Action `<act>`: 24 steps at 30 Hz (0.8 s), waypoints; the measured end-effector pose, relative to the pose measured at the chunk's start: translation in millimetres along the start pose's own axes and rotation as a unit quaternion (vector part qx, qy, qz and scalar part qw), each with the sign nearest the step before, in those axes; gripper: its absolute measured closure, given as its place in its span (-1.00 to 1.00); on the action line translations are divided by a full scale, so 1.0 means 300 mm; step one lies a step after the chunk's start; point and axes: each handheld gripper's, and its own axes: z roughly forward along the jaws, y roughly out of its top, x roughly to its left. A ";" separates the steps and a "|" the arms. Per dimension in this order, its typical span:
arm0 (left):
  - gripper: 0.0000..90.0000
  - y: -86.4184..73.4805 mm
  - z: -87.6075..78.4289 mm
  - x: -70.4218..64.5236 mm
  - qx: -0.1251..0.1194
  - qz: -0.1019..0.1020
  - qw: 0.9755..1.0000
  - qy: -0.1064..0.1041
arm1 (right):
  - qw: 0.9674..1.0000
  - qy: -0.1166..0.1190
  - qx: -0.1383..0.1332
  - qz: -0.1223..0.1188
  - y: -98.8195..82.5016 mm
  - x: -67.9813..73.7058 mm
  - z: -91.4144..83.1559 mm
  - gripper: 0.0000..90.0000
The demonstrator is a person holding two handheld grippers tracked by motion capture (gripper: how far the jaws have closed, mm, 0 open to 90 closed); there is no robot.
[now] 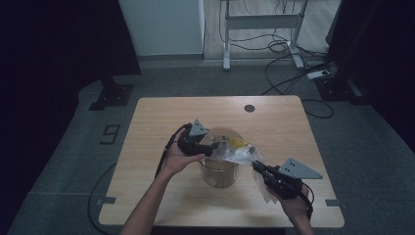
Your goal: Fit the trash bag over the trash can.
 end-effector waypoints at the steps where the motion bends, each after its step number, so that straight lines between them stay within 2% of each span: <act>1: -0.23 -0.001 -0.006 0.001 -0.003 0.000 1.000 0.001 | 1.000 -0.005 0.002 0.001 0.001 -0.008 0.001 0.96; 6: -0.24 -0.006 -0.047 0.013 -0.021 -0.012 1.000 0.005 | 1.000 -0.028 0.010 0.008 -0.001 -0.043 -0.032 0.96; 10: -0.24 -0.007 -0.062 0.007 -0.025 -0.010 1.000 0.003 | 0.999 -0.042 0.005 0.013 0.003 -0.061 -0.071 0.96; 15: -0.24 0.008 -0.045 -0.014 -0.009 0.005 1.000 0.006 | 0.999 -0.037 -0.002 0.011 0.016 -0.063 -0.086 0.96; 18: -0.23 0.020 -0.029 -0.030 -0.007 0.010 1.000 -0.001 | 1.000 -0.028 -0.005 0.008 0.031 -0.054 -0.084 0.96; 24: -0.23 0.018 -0.016 -0.041 -0.005 0.010 1.000 -0.012 | 1.000 -0.005 0.005 0.007 0.063 -0.045 -0.044 0.96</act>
